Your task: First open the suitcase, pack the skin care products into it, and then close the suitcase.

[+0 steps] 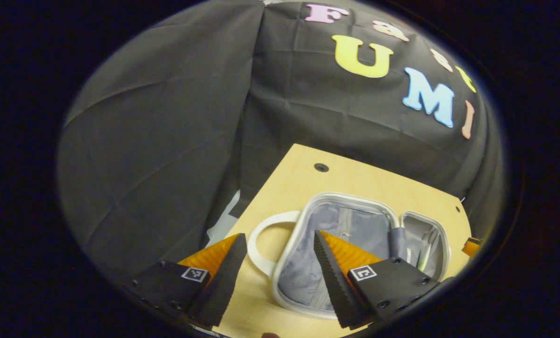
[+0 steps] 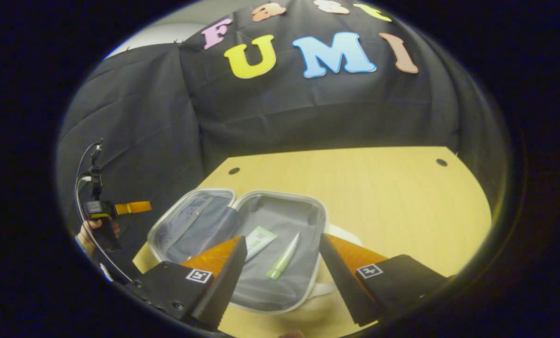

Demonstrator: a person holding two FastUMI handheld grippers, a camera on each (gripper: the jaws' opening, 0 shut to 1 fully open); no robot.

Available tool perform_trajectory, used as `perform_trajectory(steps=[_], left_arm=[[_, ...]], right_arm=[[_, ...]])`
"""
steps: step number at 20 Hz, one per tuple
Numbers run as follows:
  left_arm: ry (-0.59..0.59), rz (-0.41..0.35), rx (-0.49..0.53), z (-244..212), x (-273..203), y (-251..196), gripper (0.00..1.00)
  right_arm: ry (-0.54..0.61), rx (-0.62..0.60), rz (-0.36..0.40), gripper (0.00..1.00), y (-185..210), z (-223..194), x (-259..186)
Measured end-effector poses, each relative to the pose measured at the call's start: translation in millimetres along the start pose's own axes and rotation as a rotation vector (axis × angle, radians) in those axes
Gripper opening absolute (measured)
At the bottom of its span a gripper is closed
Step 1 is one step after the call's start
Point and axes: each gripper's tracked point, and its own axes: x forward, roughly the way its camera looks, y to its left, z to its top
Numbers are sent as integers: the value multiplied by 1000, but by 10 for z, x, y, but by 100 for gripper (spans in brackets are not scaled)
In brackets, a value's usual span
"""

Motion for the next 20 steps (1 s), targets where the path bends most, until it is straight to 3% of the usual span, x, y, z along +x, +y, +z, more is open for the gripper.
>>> perform_trajectory(steps=[4,11,12,13,14,15,17,20], left_arm=[[101,-31,-129,-142,490,438,94],[260,-142,-229,-450,1160,472,93],[245,-169,-239,-417,1216,437,83],[250,-202,-261,-416,1227,375,70],[275,-209,-275,-457,1212,350,58],[263,-176,-262,-460,1285,450,65],[263,-173,-310,-470,1294,502,25],[215,-171,-284,-269,1120,444,14]], right_arm=[[-11,6,-70,95,-200,81,-167],[31,24,-127,95,-360,-7,-219],[30,33,-135,89,-388,4,-246],[23,39,-146,95,-428,19,-274],[15,42,-161,95,-484,57,-306],[7,42,-181,95,-553,87,-340],[-25,41,-215,95,-685,173,-426],[-62,53,-237,95,-843,289,-529]])
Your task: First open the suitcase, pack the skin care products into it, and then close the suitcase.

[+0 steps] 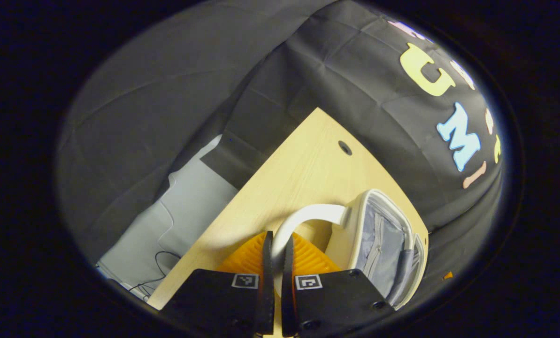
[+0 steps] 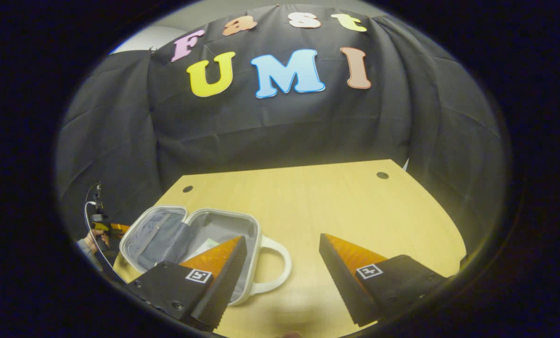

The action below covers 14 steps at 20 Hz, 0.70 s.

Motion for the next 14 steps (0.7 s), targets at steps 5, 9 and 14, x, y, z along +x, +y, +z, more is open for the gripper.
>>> perform_trajectory(steps=[5,9,14], left_arm=[[-89,-21,110,318,-681,-678,13],[-156,-71,114,506,-1366,-1415,13],[-257,-129,175,397,-2062,-2624,13]], right_arm=[[-24,44,34,95,-196,121,28],[-63,24,73,95,-402,252,19],[-120,13,108,95,-775,393,-31]])
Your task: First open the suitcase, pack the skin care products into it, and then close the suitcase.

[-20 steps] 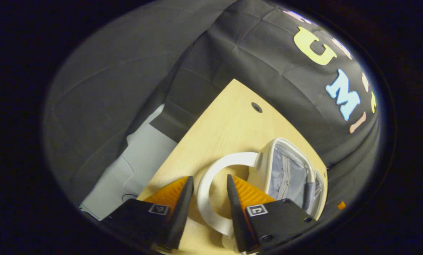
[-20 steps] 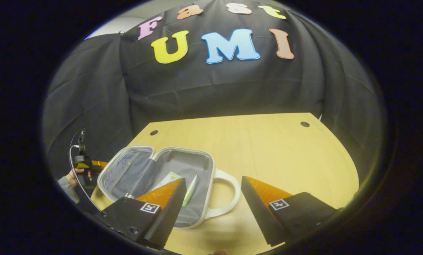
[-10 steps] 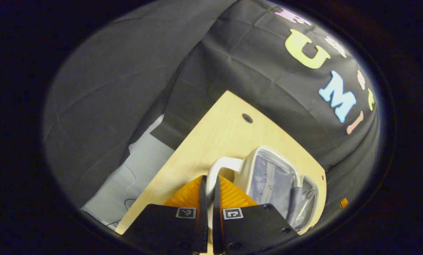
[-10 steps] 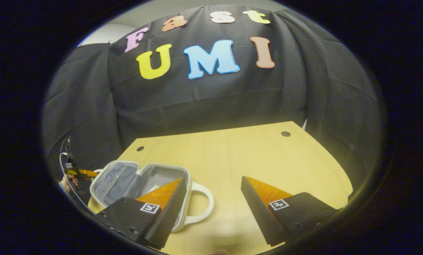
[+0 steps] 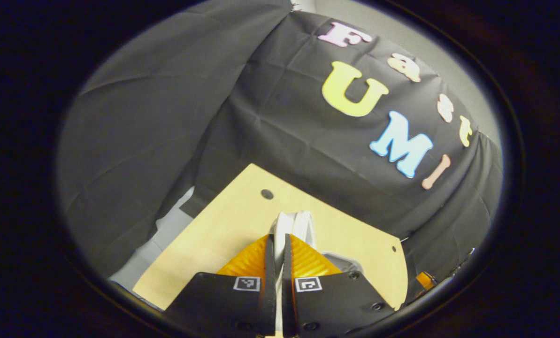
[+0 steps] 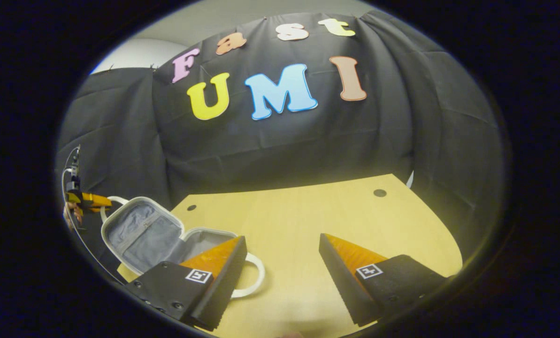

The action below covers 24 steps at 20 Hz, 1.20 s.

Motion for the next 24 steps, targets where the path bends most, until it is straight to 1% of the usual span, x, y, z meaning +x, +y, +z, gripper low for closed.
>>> perform_trajectory(steps=[4,6,7,9,10,11,12,13,16,18,19,20,21,23,24], left_arm=[[-46,-34,87,-176,-105,-1114,13],[-53,-59,104,-382,-111,-1638,13],[-58,-70,108,-509,-88,-1833,13],[-48,-106,122,-847,-30,-2261,13],[-36,-127,131,-1037,3,-2468,13],[-28,-146,141,-1237,53,-2646,13],[-17,-166,152,-1439,126,-2834,13],[4,-180,169,-1672,221,-2980,13],[58,-209,243,-2299,509,-3288,13],[114,-229,286,-2663,701,-3417,13],[135,-231,305,-2838,779,-3442,13],[159,-236,318,-3003,845,-3459,13],[183,-238,332,-3165,881,-3447,13],[229,-241,351,-3404,950,-3387,13],[242,-234,358,-3475,988,-3369,13]], right_arm=[[-47,-31,-2,95,-394,132,-124],[-80,-55,-16,95,-600,195,-184],[-91,-70,-27,95,-697,212,-212],[-96,-89,-32,95,-809,195,-250],[-89,-90,-13,95,-821,172,-280],[-84,-94,-4,89,-836,152,-304],[-78,-101,4,95,-853,136,-327],[-76,-109,5,95,-872,124,-355],[-87,-114,0,95,-889,159,-448],[-82,-124,-21,95,-922,130,-466],[-78,-127,-29,95,-929,130,-479],[-73,-131,-33,89,-923,108,-495],[-66,-134,-42,95,-919,80,-500],[-52,-126,-55,95,-916,28,-538],[-51,-122,-64,89,-908,24,-552]])
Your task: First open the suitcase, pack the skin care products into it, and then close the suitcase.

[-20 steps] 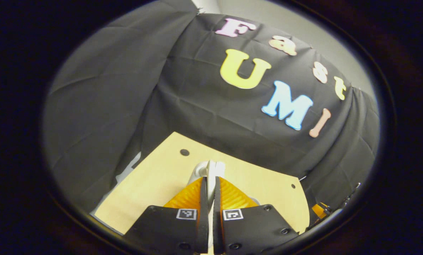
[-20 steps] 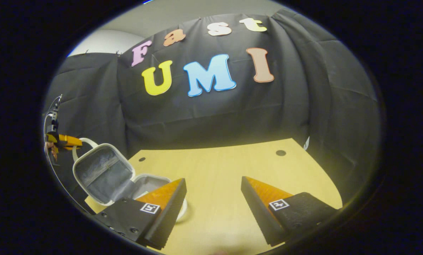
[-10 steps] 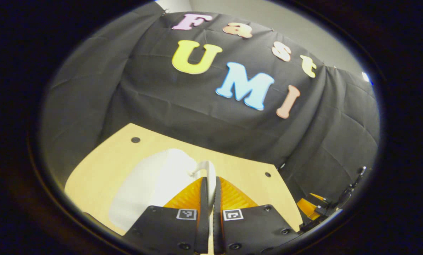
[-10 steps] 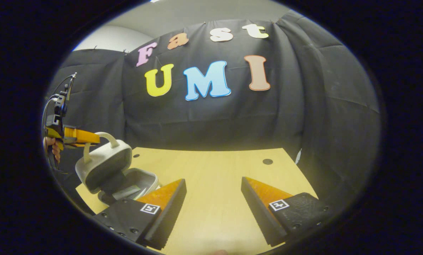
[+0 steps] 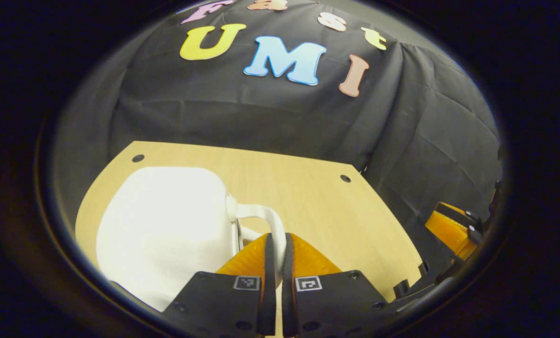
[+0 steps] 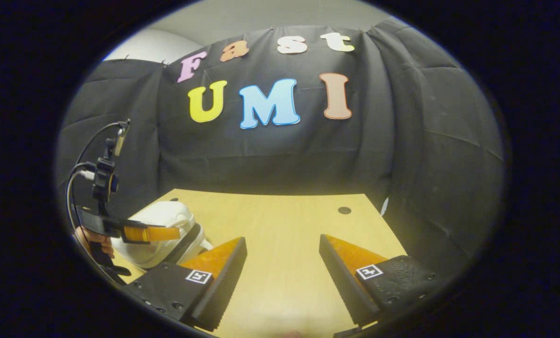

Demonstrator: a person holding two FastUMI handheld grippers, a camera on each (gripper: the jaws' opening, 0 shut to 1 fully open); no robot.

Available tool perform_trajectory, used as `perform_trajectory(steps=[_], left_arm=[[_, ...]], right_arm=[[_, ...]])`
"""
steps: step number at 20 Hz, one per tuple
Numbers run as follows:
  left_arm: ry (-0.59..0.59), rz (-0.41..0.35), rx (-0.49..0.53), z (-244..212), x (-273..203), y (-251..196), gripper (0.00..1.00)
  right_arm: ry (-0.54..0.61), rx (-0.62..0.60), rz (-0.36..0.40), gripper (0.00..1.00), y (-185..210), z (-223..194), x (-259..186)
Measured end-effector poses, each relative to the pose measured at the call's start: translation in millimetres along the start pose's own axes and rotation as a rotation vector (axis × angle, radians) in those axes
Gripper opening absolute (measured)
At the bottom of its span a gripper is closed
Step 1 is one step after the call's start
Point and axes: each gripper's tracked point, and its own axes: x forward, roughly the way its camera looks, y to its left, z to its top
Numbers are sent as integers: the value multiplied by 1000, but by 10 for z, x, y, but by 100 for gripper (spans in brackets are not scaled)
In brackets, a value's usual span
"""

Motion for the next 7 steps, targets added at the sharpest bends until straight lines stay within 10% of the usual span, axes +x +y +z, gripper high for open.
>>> perform_trajectory(steps=[7], left_arm=[[-109,5,142,-91,57,-268,29]], right_arm=[[0,12,-83,89,-147,14,-124]])
